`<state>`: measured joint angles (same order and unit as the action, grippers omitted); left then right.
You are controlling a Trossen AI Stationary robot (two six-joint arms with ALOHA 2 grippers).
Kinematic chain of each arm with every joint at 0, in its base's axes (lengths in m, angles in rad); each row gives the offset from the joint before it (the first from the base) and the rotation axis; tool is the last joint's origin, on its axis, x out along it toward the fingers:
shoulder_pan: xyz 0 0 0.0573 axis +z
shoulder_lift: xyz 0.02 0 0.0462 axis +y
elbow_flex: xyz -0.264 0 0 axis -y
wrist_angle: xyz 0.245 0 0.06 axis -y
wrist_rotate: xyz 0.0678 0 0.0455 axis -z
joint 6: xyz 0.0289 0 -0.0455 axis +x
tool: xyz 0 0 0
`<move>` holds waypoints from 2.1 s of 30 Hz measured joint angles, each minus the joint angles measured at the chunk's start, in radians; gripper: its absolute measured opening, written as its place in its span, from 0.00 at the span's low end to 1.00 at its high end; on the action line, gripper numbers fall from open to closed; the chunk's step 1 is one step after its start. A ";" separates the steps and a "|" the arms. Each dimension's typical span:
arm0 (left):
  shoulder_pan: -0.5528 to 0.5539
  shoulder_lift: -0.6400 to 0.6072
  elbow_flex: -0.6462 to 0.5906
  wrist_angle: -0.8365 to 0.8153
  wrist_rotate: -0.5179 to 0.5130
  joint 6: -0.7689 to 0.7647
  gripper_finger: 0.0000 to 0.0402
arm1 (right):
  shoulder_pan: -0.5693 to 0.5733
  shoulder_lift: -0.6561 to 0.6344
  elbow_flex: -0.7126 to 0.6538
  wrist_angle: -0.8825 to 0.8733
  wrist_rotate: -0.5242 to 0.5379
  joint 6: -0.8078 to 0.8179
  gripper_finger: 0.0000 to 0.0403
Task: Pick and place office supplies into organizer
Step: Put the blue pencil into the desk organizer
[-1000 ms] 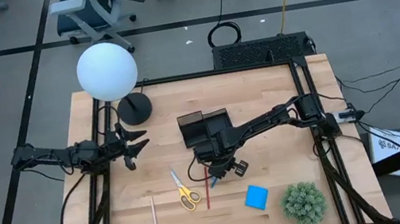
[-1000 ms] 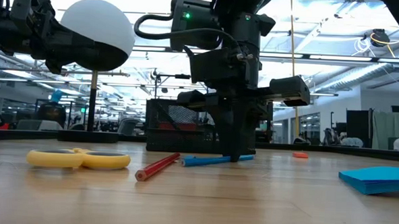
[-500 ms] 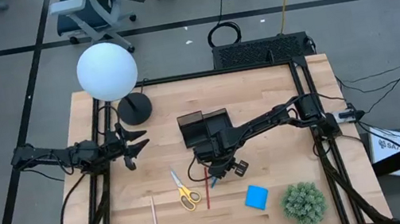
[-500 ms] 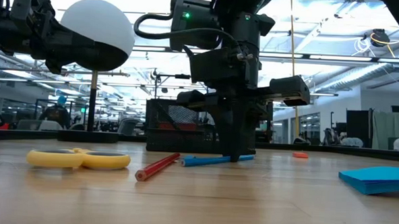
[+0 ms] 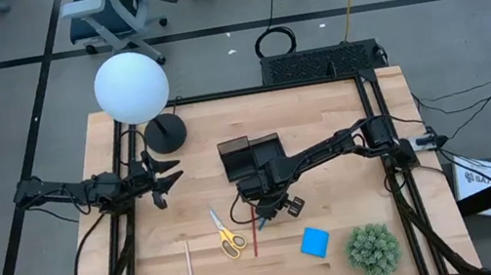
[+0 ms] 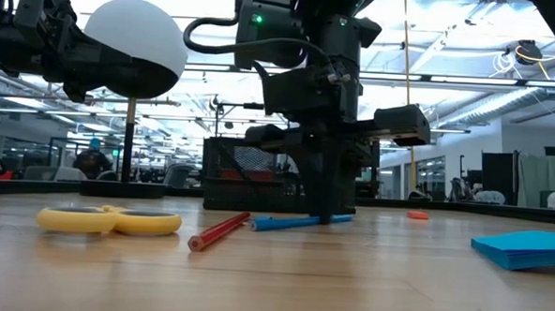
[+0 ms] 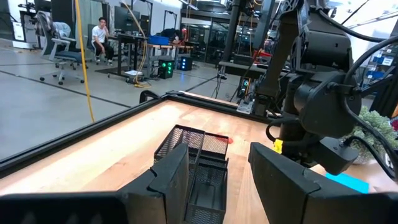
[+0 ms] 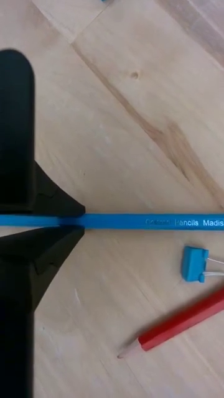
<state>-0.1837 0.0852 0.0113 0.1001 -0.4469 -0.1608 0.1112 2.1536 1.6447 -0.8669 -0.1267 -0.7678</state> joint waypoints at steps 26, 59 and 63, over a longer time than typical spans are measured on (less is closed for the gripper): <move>0.000 0.000 0.000 0.000 -0.001 0.000 0.42 | -0.001 -0.037 0.032 -0.050 0.000 0.004 0.04; 0.000 0.000 0.000 0.005 -0.001 0.003 0.42 | -0.124 -0.226 0.033 0.263 -0.090 0.322 0.04; 0.000 0.000 0.000 0.005 -0.001 0.003 0.42 | -0.151 -0.226 0.033 0.315 -0.140 0.354 0.01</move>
<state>-0.1837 0.0849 0.0113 0.1051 -0.4477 -0.1577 -0.0394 1.9274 1.6779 -0.5518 -0.2671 -0.4137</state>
